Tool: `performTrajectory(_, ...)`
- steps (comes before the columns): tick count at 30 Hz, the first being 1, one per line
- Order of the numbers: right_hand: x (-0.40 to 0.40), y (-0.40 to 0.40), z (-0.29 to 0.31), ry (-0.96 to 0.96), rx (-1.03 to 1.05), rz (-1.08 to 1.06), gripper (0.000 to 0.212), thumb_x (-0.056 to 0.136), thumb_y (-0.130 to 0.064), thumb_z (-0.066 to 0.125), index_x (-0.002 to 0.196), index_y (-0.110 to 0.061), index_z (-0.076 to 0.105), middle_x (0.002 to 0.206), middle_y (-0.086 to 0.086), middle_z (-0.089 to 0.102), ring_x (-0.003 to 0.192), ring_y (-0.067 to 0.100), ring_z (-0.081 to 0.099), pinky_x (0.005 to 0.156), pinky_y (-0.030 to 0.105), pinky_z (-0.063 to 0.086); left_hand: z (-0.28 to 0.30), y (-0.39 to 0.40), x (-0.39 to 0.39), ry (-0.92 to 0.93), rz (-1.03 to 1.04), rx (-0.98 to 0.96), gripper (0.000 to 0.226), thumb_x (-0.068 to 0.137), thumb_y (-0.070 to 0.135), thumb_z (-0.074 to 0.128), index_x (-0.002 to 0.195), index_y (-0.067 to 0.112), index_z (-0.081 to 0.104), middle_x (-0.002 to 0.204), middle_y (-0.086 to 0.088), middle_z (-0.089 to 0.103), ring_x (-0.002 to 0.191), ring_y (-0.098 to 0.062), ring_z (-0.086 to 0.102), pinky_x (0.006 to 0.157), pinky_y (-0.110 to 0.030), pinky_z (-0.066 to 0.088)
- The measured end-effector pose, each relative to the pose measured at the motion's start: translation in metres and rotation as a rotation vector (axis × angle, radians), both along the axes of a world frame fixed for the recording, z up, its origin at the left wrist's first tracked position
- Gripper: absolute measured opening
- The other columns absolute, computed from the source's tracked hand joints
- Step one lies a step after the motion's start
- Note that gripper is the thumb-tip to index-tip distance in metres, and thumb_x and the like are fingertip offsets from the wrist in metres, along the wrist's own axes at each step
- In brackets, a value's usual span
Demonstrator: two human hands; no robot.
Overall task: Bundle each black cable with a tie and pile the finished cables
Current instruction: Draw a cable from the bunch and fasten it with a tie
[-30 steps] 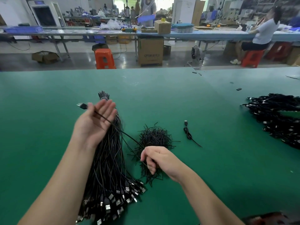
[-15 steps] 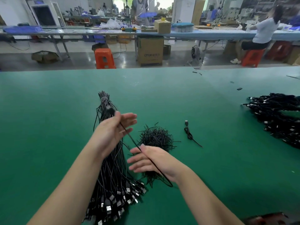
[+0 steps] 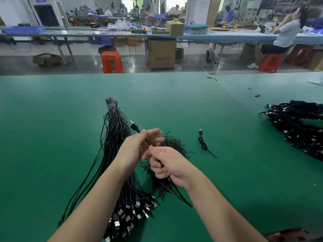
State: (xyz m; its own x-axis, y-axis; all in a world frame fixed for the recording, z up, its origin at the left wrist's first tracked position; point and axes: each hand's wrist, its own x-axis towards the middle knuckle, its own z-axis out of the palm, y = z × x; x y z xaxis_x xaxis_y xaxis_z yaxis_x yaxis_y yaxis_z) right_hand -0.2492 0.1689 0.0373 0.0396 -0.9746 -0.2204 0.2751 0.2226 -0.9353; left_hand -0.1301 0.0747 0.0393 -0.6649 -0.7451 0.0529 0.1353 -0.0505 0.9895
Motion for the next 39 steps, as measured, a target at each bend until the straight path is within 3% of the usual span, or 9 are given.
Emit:
performTrajectory(4,-0.002,0.006,-0.013,-0.092,0.051,0.104,0.036,0.105,-0.041,0.049,0.078,-0.02,0.06,0.056,-0.006,0.024,0.045,0.009,0.018,0.038,0.018,0.02,0.024,-0.035,0.014,0.563,0.109,0.538,0.049,0.107,0.029,0.031,0.113,-0.004,0.067,0.116,-0.023,0.07,0.112,-0.032,0.068,0.084,-0.038,0.06)
performTrajectory(7,-0.006,0.01,-0.025,-0.266,0.106,0.13,0.035,0.103,-0.043,0.049,0.076,-0.022,0.057,0.056,-0.009,0.023,0.043,0.006,0.019,0.036,0.016,0.021,0.054,-0.045,0.04,0.727,-0.223,0.699,0.047,0.104,0.024,0.034,0.118,-0.009,0.065,0.104,-0.025,0.072,0.092,-0.031,0.074,0.072,-0.038,0.061)
performTrajectory(11,-0.017,0.006,-0.022,-0.511,0.086,0.045,0.033,0.101,-0.039,0.047,0.074,-0.022,0.056,0.052,-0.011,0.025,0.039,0.003,0.023,0.034,0.016,0.02,0.053,-0.042,0.056,0.242,-0.699,0.415,0.055,0.105,0.027,0.04,0.123,-0.023,0.052,0.103,-0.043,0.064,0.086,-0.051,0.07,0.077,-0.051,0.059)
performTrajectory(14,-0.019,0.002,-0.012,-0.462,0.051,0.024,0.034,0.104,-0.036,0.045,0.077,-0.019,0.055,0.052,-0.01,0.027,0.038,0.004,0.021,0.034,0.017,0.019,0.042,-0.029,0.05,-0.385,-0.704,0.131,0.057,0.09,0.043,0.064,0.112,-0.009,0.069,0.104,-0.032,0.07,0.091,-0.042,0.072,0.078,-0.043,0.06)
performTrajectory(19,-0.007,0.002,-0.005,-0.196,-0.032,0.012,0.034,0.108,-0.033,0.041,0.08,-0.018,0.055,0.056,-0.006,0.03,0.04,0.006,0.02,0.036,0.019,0.015,0.021,-0.022,0.032,-0.669,-0.527,-0.171,0.036,0.103,0.033,0.046,0.106,0.013,0.075,0.107,0.003,0.076,0.101,-0.008,0.068,0.095,-0.022,0.05)
performTrajectory(27,0.006,0.008,-0.014,-0.128,-0.053,0.026,0.038,0.106,-0.038,0.044,0.076,-0.02,0.058,0.054,-0.006,0.033,0.04,0.007,0.023,0.037,0.018,0.02,-0.011,-0.018,0.006,0.087,0.096,0.199,0.049,0.101,0.04,0.04,0.125,0.001,0.058,0.12,-0.014,0.071,0.118,-0.026,0.066,0.103,-0.037,0.051)
performTrajectory(31,0.017,0.006,-0.029,-0.075,-0.005,-0.004,0.04,0.108,-0.039,0.041,0.075,-0.021,0.054,0.054,-0.007,0.033,0.042,0.007,0.022,0.039,0.018,0.019,0.003,-0.023,-0.002,0.489,0.26,0.633,0.045,0.109,0.033,0.03,0.112,-0.002,0.059,0.103,-0.02,0.074,0.096,-0.028,0.074,0.072,-0.035,0.063)
performTrajectory(34,0.015,0.005,-0.036,-0.08,-0.015,-0.014,0.039,0.108,-0.039,0.041,0.076,-0.02,0.051,0.057,-0.006,0.029,0.044,0.008,0.022,0.041,0.02,0.018,0.014,-0.021,0.009,0.518,0.082,0.676,0.032,0.105,0.03,0.04,0.094,0.011,0.063,0.069,0.005,0.063,0.042,0.0,0.05,0.034,-0.014,0.034)
performTrajectory(39,0.003,0.008,-0.039,-0.28,-0.015,-0.025,0.038,0.103,-0.037,0.045,0.07,-0.022,0.056,0.057,-0.006,0.027,0.044,0.01,0.027,0.04,0.02,0.025,0.015,-0.023,0.036,0.161,-0.509,0.34,0.041,0.102,0.023,0.039,0.094,-0.002,0.07,0.051,-0.005,0.055,0.028,-0.005,0.028,0.032,-0.014,0.026)
